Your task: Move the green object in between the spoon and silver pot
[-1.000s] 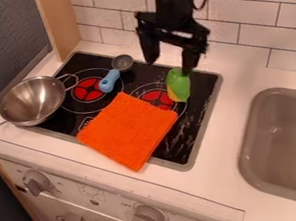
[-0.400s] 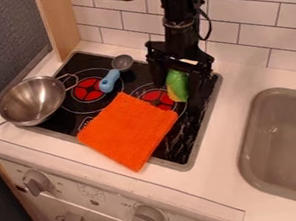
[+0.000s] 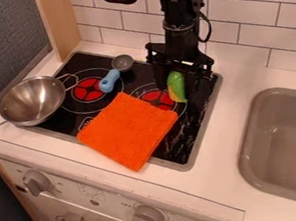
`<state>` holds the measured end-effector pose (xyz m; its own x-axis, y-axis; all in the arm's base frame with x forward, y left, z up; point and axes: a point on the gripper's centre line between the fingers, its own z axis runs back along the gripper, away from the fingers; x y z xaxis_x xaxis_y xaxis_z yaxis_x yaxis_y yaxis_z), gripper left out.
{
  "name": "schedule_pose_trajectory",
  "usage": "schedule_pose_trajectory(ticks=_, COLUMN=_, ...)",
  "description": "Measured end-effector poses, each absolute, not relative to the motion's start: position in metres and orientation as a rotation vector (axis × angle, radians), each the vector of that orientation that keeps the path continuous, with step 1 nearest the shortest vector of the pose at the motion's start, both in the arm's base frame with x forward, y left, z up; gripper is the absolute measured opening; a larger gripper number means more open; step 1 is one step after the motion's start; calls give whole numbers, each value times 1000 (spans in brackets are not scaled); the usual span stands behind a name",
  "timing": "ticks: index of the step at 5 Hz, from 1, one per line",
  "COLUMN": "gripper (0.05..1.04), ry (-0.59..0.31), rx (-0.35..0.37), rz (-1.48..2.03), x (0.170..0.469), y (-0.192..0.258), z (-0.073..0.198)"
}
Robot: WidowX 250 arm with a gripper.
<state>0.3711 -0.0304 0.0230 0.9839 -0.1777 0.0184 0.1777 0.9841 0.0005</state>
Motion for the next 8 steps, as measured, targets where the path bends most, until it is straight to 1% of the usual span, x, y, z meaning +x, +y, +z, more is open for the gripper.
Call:
schedule_pose_trajectory(ticks=1, gripper=726, ry=-53, rx=-17, rz=-171, x=378, y=-24, z=47)
schedule_pose_trajectory(ticks=2, gripper=726, ry=-136, rx=10, rz=-46, x=397, y=21, z=93)
schedule_pose_trajectory(ticks=3, gripper=726, ry=-184, rx=35, rz=51, x=410, y=62, z=118)
schedule_pose_trajectory(ticks=4, gripper=726, ry=-124, rx=101, rz=156, x=411, y=108, z=102)
schedule_pose_trajectory(ticks=5, gripper=725, ry=-110, rx=113, rz=207, x=408, y=142, z=94)
schedule_pose_trajectory(ticks=6, gripper=726, ry=-86, rx=107, rz=220, x=398, y=157, z=83)
schedule_pose_trajectory(ticks=7, gripper=726, ry=-63, rx=86, rz=216, x=388, y=155, z=65)
schedule_pose_trajectory(ticks=8, gripper=726, ry=-85, rx=57, rz=231, x=384, y=162, z=54)
